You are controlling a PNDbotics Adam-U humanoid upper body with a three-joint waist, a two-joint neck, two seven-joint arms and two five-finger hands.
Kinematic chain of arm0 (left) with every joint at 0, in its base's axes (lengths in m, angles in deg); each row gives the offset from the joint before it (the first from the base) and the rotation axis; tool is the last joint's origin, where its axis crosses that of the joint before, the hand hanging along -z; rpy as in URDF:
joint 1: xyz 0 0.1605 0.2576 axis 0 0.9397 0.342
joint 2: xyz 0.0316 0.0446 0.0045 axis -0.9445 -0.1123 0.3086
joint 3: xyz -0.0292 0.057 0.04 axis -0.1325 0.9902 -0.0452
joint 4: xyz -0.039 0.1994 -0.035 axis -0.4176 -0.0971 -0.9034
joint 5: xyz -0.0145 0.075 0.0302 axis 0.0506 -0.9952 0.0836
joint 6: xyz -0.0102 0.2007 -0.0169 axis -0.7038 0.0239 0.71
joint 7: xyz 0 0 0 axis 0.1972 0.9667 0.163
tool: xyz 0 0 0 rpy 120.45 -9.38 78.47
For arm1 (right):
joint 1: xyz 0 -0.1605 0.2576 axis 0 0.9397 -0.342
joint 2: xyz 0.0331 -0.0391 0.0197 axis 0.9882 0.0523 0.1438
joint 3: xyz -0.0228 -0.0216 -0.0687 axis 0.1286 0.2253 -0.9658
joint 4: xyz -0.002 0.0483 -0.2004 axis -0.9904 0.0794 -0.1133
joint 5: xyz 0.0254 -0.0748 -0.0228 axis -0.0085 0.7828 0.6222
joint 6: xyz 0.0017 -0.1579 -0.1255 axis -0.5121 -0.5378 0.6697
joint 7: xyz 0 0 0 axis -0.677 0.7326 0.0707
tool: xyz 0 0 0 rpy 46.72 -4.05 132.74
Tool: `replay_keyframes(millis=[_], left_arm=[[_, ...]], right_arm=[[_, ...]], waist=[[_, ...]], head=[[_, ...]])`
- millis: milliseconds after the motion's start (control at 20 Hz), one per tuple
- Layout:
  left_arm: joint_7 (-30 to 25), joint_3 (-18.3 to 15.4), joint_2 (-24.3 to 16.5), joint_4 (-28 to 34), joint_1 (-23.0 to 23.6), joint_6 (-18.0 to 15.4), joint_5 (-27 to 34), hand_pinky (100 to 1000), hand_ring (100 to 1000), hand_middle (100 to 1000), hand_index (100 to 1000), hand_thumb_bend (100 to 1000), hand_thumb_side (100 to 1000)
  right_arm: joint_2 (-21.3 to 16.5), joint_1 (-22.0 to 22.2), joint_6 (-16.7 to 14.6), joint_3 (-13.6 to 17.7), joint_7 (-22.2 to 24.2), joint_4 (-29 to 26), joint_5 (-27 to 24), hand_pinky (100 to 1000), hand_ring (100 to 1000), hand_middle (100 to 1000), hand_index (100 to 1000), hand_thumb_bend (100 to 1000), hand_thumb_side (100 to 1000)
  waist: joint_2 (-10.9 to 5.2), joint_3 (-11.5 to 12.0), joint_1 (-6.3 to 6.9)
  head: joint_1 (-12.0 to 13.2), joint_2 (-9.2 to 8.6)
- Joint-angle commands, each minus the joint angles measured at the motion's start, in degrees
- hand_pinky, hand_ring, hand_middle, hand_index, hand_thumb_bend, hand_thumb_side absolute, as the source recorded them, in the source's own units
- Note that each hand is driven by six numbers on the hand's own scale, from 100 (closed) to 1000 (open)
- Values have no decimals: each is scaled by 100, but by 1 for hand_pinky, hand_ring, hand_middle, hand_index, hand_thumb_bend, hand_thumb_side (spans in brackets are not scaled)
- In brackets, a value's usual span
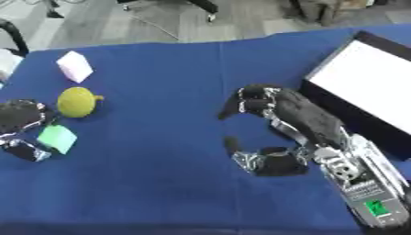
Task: Pick up the objects with one hand, pass them to the other hand, and then place them into the box on the other side of the table.
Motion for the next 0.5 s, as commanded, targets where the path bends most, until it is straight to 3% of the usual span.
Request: replay_keyframes(millis=[50,150,500], left_arm=[[79,-117,-147,309,-65,-32,315,724,469,402,471,125,267],[87,-132,-118,548,-43,-102,517,723,467,405,469,100,251],[170,-64,77,1377,105,-368,1247,708,453,404,451,100,244]], right_arm=[[-9,-68,-16,24,8,-69,-8,757,706,622,701,100,344],[-18,-89,-23,25,-15,-91,5,756,706,624,700,100,345],[-70,-208,-90,30,-251,-218,202,766,745,687,752,100,100]], waist=[[-57,15,-7],[-60,26,-10],[-67,45,-23]], head=[[3,-15],[3,-15],[4,-15]])
